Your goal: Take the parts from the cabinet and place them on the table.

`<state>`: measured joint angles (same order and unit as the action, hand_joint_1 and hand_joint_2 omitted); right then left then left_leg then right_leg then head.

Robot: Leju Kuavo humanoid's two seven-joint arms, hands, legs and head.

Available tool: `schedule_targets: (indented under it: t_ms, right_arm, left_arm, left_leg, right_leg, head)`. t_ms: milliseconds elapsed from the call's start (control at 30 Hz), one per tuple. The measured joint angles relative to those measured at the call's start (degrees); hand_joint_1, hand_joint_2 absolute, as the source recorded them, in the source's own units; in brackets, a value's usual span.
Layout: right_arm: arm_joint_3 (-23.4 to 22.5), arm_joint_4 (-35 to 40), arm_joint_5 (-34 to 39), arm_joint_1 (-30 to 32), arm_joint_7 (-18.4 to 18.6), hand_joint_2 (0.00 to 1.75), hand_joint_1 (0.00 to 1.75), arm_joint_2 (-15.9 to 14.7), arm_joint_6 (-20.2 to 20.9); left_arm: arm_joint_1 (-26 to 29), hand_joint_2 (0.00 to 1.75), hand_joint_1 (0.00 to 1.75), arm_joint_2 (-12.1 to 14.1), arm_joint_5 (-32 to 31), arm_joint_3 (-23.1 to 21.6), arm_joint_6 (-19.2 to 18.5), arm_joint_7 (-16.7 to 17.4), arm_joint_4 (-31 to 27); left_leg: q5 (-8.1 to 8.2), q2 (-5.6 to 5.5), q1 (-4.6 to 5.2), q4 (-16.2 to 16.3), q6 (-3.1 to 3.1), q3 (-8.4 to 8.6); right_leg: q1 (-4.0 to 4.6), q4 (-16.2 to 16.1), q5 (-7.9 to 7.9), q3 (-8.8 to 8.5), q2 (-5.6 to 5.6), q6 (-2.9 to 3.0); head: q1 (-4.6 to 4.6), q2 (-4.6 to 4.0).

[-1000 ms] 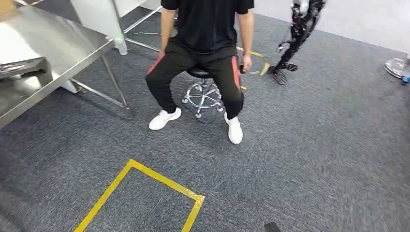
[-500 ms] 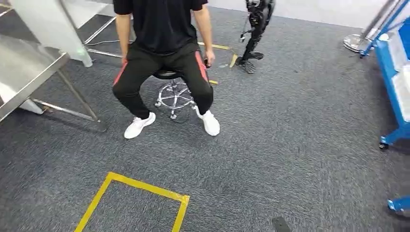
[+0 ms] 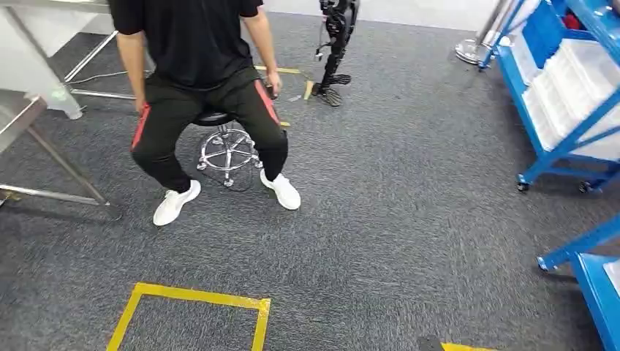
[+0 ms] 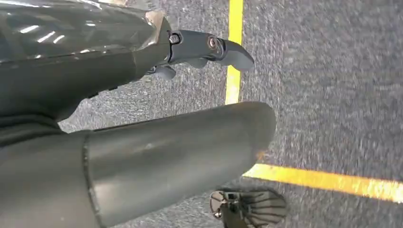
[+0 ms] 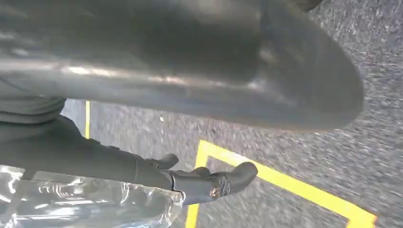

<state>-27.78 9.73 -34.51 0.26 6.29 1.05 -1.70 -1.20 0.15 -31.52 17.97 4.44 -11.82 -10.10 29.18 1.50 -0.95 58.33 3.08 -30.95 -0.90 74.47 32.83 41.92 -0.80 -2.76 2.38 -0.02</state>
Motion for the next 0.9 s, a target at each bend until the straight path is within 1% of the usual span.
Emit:
schedule_targets:
  t_ms: [33, 67, 100, 133, 167, 200, 233, 267, 300, 333, 367, 400, 433, 467, 500, 533, 567, 600, 633, 667, 700, 733, 767, 800, 833, 867, 900]
  right_arm:
    - [-0.3, 0.0, 0.2, 0.2, 0.0, 0.00, 0.00, 0.1, 0.0]
    - [-0.6, 0.0, 0.6, 0.4, 0.0, 0.00, 0.00, 0.2, 0.2]
    - [-1.0, 0.0, 0.9, 0.4, 0.0, 0.00, 0.00, 0.2, 0.3]
    - [-1.2, 0.0, 1.0, 0.4, 0.1, 0.00, 0.00, 0.2, 0.5]
    - [-1.4, 0.0, 1.1, 0.4, 0.2, 0.00, 0.00, 0.2, 0.5]
    - [-1.6, 0.0, 1.1, 0.2, 0.2, 0.00, 0.00, 0.4, 0.6]
    - [-1.8, 0.0, 1.1, 0.1, 0.2, 0.00, 0.00, 0.3, 0.7]
    - [-1.9, 0.0, 1.1, 0.2, 0.2, 0.00, 0.00, 0.5, 0.8]
    - [-2.1, 0.0, 1.1, 0.3, 0.2, 0.00, 0.00, 0.5, 1.0]
    - [-2.2, 0.0, 1.1, 0.5, 0.2, 0.00, 0.00, 0.5, 1.1]
    - [-2.3, 0.0, 1.0, 0.6, 0.2, 0.00, 0.00, 0.5, 1.1]
    - [-2.3, 0.0, 0.9, 0.6, 0.2, 0.00, 0.00, 0.7, 1.1]
    - [-2.4, 0.0, 0.8, 0.4, 0.0, 0.00, 0.00, 0.6, 1.2]
    - [-2.4, 0.0, 0.7, 0.2, 0.0, 0.00, 0.00, 0.6, 1.2]
    - [-2.4, 0.0, 0.6, 0.2, -0.1, 0.00, 0.00, 0.6, 1.2]
    - [-2.4, 0.0, 0.6, 0.2, -0.2, 0.00, 0.00, 0.6, 1.2]
    - [-2.4, 0.0, 0.6, 0.4, -0.2, 0.00, 0.00, 0.6, 1.3]
    - [-2.4, 0.0, 0.5, 0.5, -0.2, 0.00, 0.00, 0.6, 1.3]
    - [-2.4, 0.0, 0.5, 0.5, -0.2, 0.00, 0.00, 0.7, 1.3]
    - [-2.4, 0.0, 0.5, 0.4, -0.2, 0.00, 0.00, 0.7, 1.3]
    - [-2.4, 0.0, 0.6, 0.4, -0.2, 0.00, 0.00, 0.7, 1.3]
    - [-2.4, 0.0, 0.5, 0.2, -0.2, 0.00, 0.00, 0.7, 1.3]
    - [-2.4, 0.0, 0.5, 0.3, -0.2, 0.00, 0.00, 0.7, 1.3]
    - [-2.4, 0.0, 0.5, 0.5, -0.2, 0.00, 0.00, 0.7, 1.3]
    - [-2.4, 0.0, 0.5, 0.7, -0.2, 0.00, 0.00, 0.9, 1.4]
    - [-2.4, 0.0, 0.5, 0.8, -0.2, 0.00, 0.00, 0.9, 1.4]
    - [-2.4, 0.0, 0.4, 0.9, -0.3, 0.00, 0.00, 0.9, 1.4]
  left_arm:
    - [0.0, 0.00, 0.00, 0.0, 0.3, 0.3, -0.5, 0.0, 0.0]
    - [0.0, 0.00, 0.00, 0.0, 0.4, 0.5, -1.0, 0.0, 0.0]
    - [0.0, 0.00, 0.00, 0.0, 0.5, 0.6, -1.7, 0.1, 0.0]
    - [0.0, 0.00, 0.00, 0.0, 0.5, 0.7, -2.2, 0.3, 0.0]
    - [0.0, 0.00, 0.00, 0.0, 0.5, 0.7, -2.3, 0.4, 0.0]
    - [0.0, 0.00, 0.00, 0.2, 0.5, 0.8, -2.4, 0.4, 0.0]
    - [0.1, 0.00, 0.00, 0.2, 0.5, 1.0, -2.6, 0.5, 0.0]
    - [0.1, 0.00, 0.00, 0.3, 0.5, 1.1, -2.8, 0.5, 0.0]
    - [0.0, 0.00, 0.00, 0.3, 0.5, 1.2, -3.0, 0.6, 0.0]
    - [0.0, 0.00, 0.00, 0.2, 0.6, 1.2, -3.3, 0.7, 0.0]
    - [-0.1, 0.00, 0.00, 0.2, 0.7, 1.2, -3.4, 0.8, 0.0]
    - [-0.1, 0.00, 0.00, 0.2, 0.7, 1.2, -3.5, 0.8, 0.0]
    - [0.0, 0.00, 0.00, 0.1, 0.9, 1.2, -3.6, 0.9, 0.0]
    - [0.2, 0.00, 0.00, 0.2, 0.9, 1.3, -3.8, 1.0, 0.0]
    - [0.4, 0.00, 0.00, 0.2, 0.9, 1.6, -3.9, 1.0, 0.0]
    - [0.5, 0.00, 0.00, 0.2, 0.9, 1.7, -3.9, 1.2, 0.0]
    - [0.5, 0.00, 0.00, 0.2, 0.9, 1.7, -3.9, 1.2, 0.0]
    - [0.5, 0.00, 0.00, 0.1, 0.9, 1.7, -3.9, 1.2, 0.0]
    - [0.5, 0.00, 0.00, 0.2, 0.9, 1.8, -3.9, 1.2, 0.0]
    - [0.5, 0.00, 0.00, 0.2, 0.9, 1.8, -3.8, 1.2, 0.0]
    - [0.5, 0.00, 0.00, 0.2, 0.9, 1.9, -3.8, 1.2, 0.0]
    - [0.5, 0.00, 0.00, 0.2, 0.9, 1.9, -3.8, 1.2, 0.1]
    - [0.5, 0.00, 0.00, 0.2, 0.9, 2.0, -3.8, 1.3, 0.1]
    - [0.4, 0.00, 0.00, 0.2, 0.9, 2.0, -3.8, 1.3, 0.1]
    - [0.3, 0.00, 0.00, 0.2, 0.9, 2.0, -3.8, 1.3, 0.0]
    - [0.1, 0.00, 0.00, 0.1, 0.9, 2.0, -3.8, 1.3, 0.0]
    - [0.1, 0.00, 0.00, 0.1, 0.9, 2.1, -3.8, 1.3, 0.0]
  left_leg:
    - [0.03, 0.71, 0.01, 0.0, 0.01, 0.02]
    - [0.09, 1.37, -0.03, 0.0, -0.04, 0.06]
    - [0.17, 1.94, -0.08, 0.0, -0.17, 0.16]
    - [0.32, 2.62, -0.17, 0.0, -0.40, 0.35]
    - [0.47, 3.10, -0.18, 0.0, -0.64, 0.57]
    - [0.73, 3.56, 0.27, 0.1, -1.06, 0.66]
    - [1.00, 4.10, 0.43, 0.1, -1.49, 0.88]
    - [0.96, 4.60, 0.47, 0.0, -1.82, 1.19]
    - [0.89, 5.15, 0.31, -0.4, -2.01, 1.40]
    - [0.96, 5.69, 0.23, -0.5, -2.35, 1.62]
    - [1.65, 4.28, -0.25, -0.1, -2.93, 1.62]
    - [3.19, 1.62, -0.30, 1.8, -2.85, 0.88]
    - [5.59, -0.10, -0.30, 5.7, -2.74, -0.87]
    - [7.64, -1.01, -0.24, 9.8, -2.71, -2.75]
    - [9.60, -1.55, -0.24, 14.8, -2.73, -5.23]
    - [10.09, -1.69, -0.25, 17.6, -2.70, -6.87]
    - [8.94, -1.69, -0.26, 17.3, -2.60, -7.10]
    - [6.73, -1.71, -0.26, 14.7, -2.49, -6.10]
    - [3.62, -2.07, -0.32, 9.7, -2.36, -3.90]
    - [1.29, -3.05, -0.45, 5.2, -2.25, -1.82]
    - [0.43, -5.69, -0.75, 2.1, -2.09, -0.50]
    - [0.82, -6.21, -0.66, 1.1, -2.24, -0.33]
    - [0.70, -5.35, -0.34, 1.3, -2.02, -0.39]
    - [0.65, -4.89, -0.02, 1.3, -1.80, -0.38]
    - [0.41, -4.35, 0.25, 1.1, -1.35, -0.36]
    - [-0.11, -3.56, -0.23, 0.3, -0.62, -0.13]
    - [-0.25, -2.89, -0.01, 0.0, -0.32, 0.16]
  right_leg:
    - [-0.10, 1.9, 0.27, 0.88, 0.16, -0.32]
    - [-0.29, 0.6, -0.52, 0.24, 0.28, -0.81]
    - [-0.46, -3.1, -2.04, -1.77, 0.57, -1.45]
    - [-0.62, -9.1, -4.10, -4.98, 1.43, -2.10]
    - [-0.67, -13.9, -5.52, -7.79, 3.03, -2.43]
    - [-0.46, -16.4, -5.67, -8.96, 5.67, -2.01]
    - [0.17, -16.5, -6.10, -9.22, 4.94, -1.42]
    - [0.19, -16.4, -6.11, -9.01, 4.22, -0.90]
    - [0.35, -16.4, -6.14, -8.87, 3.65, -0.62]
    - [0.33, -16.5, -6.26, -8.60, 3.10, -0.22]
    - [-0.93, -16.9, -6.52, -9.11, 2.28, 0.52]
    - [-0.70, -16.9, -6.55, -9.12, 1.75, 0.86]
    - [-0.61, -16.9, -6.59, -9.07, 1.30, 1.72]
    - [-0.41, -16.9, -6.58, -9.05, 0.69, 1.95]
    - [-0.25, -16.8, -6.57, -9.04, -0.19, 1.98]
    - [-0.05, -16.8, -6.55, -9.07, -1.00, 2.00]
    - [0.03, -16.8, -6.55, -9.17, -1.84, 2.00]
    - [0.04, -16.7, -6.55, -9.25, -2.57, 1.98]
    - [0.03, -16.6, -6.53, -9.32, -3.52, 1.96]
    - [0.01, -16.4, -6.52, -9.34, -4.26, 1.93]
    - [-0.03, -16.3, -6.53, -9.13, -4.81, 1.88]
    - [0.69, -15.8, -6.33, -8.74, -5.56, 1.46]
    - [0.34, -16.0, -6.63, -8.42, -6.02, 0.94]
    - [0.18, -16.2, -6.85, -8.23, -6.63, 0.61]
    - [-0.05, -16.4, -7.07, -8.12, -7.15, 0.22]
    - [0.35, -16.2, -6.95, -7.57, -7.21, -0.19]
    - [0.23, -14.8, -6.27, -7.03, -3.64, -0.13]
  head:
    - [0.00, 0.00]
    - [0.02, 0.00]
    - [0.00, 0.00]
    - [0.02, 0.00]
    - [0.02, 0.00]
    - [0.07, 0.00]
    - [-0.11, 0.00]
    - [-0.22, 0.00]
    - [-0.22, 0.00]
    - [-0.22, 0.00]
    - [-0.31, 0.00]
    - [-0.39, 0.00]
    - [-0.53, 0.00]
    - [-0.55, 0.00]
    - [-0.55, 0.00]
    - [-0.55, 0.00]
    - [-0.55, 0.00]
    - [-0.55, 0.00]
    - [-0.55, 0.00]
    - [-0.55, 0.00]
    - [-0.53, 0.00]
    - [-0.44, 0.00]
    - [-0.46, 0.00]
    - [-0.48, 0.00]
    - [-0.50, 0.00]
    - [-0.46, 0.00]
    - [-0.46, 0.00]
